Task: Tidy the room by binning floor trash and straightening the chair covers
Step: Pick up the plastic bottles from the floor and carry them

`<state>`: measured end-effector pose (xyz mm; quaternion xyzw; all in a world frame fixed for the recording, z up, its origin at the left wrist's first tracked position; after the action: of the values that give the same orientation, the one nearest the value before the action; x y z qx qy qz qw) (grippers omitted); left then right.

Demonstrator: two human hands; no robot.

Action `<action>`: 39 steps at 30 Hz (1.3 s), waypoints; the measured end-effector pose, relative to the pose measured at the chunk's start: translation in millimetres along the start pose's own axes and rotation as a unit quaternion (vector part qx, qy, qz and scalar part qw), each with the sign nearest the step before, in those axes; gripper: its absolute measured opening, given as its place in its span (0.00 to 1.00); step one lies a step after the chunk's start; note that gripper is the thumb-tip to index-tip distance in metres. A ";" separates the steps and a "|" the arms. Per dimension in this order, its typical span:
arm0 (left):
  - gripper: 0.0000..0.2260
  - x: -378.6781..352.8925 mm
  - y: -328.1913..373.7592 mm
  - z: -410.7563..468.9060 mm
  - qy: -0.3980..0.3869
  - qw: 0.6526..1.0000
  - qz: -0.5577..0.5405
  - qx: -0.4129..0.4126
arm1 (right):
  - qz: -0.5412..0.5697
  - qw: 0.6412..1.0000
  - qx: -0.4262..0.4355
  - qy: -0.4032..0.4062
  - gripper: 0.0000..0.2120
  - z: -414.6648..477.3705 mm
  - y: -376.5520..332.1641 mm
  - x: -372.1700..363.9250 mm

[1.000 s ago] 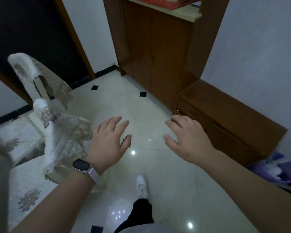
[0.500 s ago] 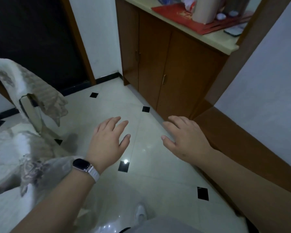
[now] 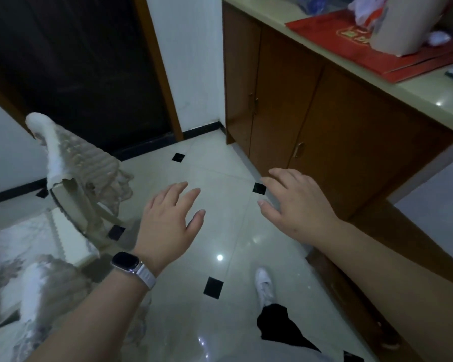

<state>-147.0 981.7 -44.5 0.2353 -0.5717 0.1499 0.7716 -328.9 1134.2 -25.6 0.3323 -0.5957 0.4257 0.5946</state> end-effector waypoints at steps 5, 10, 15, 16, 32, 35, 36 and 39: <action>0.22 -14.0 -7.3 76.7 -0.005 0.999 0.025 0.039 | 0.036 0.998 0.040 -0.023 0.27 81.7 34.8 -13.0; 0.23 -19.5 -11.9 149.1 -0.013 0.996 0.050 0.076 | 0.049 0.995 0.077 -0.030 0.28 163.1 70.3 -5.5; 0.23 -18.5 -31.2 197.8 -0.013 0.991 0.067 0.114 | 0.055 0.991 0.115 -0.047 0.29 237.4 80.8 -4.2; 0.23 -16.6 -37.2 203.5 -0.011 0.990 0.071 0.121 | 0.056 0.990 0.122 -0.050 0.29 249.0 78.4 -4.5; 0.21 -34.4 -242.5 296.6 0.034 0.973 0.111 0.199 | 0.046 0.974 0.211 -0.072 0.28 480.6 -38.4 -53.4; 0.21 -30.9 -293.8 321.2 0.040 0.973 0.104 0.204 | 0.026 0.970 0.223 -0.090 0.28 529.8 -77.6 -59.9; 0.21 -28.0 -309.8 328.1 0.043 0.972 0.103 0.206 | 0.021 0.970 0.226 -0.091 0.28 544.8 -89.4 -59.9; 0.21 -15.0 -355.7 348.2 0.053 0.969 0.113 0.215 | 0.017 0.969 0.233 -0.076 0.29 588.8 -121.4 -56.0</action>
<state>-256.3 495.9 -45.0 0.3211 -0.5074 0.3680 0.7099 -465.9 546.1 -26.6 0.4831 -0.5293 0.5360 0.4462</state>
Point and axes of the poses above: each hand's wrist, its own z-axis towards the middle knuckle, its own x-axis out of the back of the hand, y = z × x, the point moved 8 cm from there along z, towards the middle knuckle, and after that the axes turned 3 degrees about -y, right-handed, at the moved point
